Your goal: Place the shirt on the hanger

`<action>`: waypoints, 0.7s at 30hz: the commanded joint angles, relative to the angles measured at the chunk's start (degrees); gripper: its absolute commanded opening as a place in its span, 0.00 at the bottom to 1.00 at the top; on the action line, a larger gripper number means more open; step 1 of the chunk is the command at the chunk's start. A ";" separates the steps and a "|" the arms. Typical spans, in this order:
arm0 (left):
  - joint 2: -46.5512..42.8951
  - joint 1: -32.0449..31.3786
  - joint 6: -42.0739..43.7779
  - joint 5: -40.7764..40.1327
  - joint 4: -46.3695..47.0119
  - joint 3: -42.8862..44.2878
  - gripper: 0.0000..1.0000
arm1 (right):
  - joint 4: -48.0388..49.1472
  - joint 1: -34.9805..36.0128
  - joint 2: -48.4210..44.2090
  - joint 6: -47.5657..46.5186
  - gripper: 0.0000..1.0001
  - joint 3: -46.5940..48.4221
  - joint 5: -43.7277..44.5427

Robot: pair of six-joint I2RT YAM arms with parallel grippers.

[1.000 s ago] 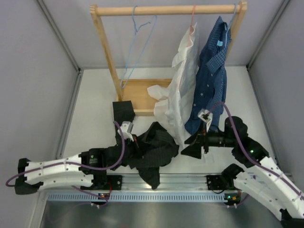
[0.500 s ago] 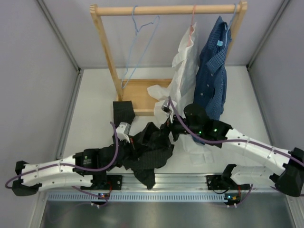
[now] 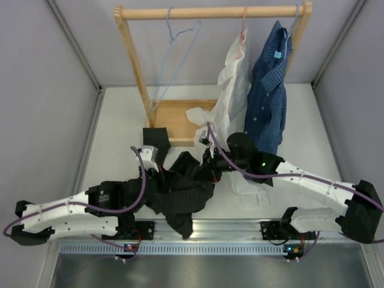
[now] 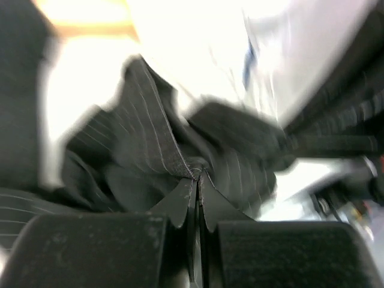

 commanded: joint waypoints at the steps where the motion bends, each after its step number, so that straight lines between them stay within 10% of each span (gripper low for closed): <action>1: 4.16 0.02 5.79 -17.44 -6.40 15.50 0.00 | 5.68 -0.12 -5.87 4.30 0.00 6.77 -1.36; 7: 22.14 0.81 43.61 -25.55 4.21 49.29 0.00 | 1.37 5.23 -10.18 8.08 0.00 20.39 13.21; 13: 41.31 12.20 47.49 -13.39 -2.88 78.42 0.00 | 0.31 13.84 -14.04 13.62 0.00 22.36 34.48; 17: 45.65 33.02 37.47 8.07 -9.83 78.49 0.00 | 5.75 20.77 -15.90 17.40 0.00 15.87 45.48; 21: 41.19 40.53 27.89 8.29 -7.92 59.45 0.00 | 8.06 25.36 -14.85 16.18 0.00 11.64 48.92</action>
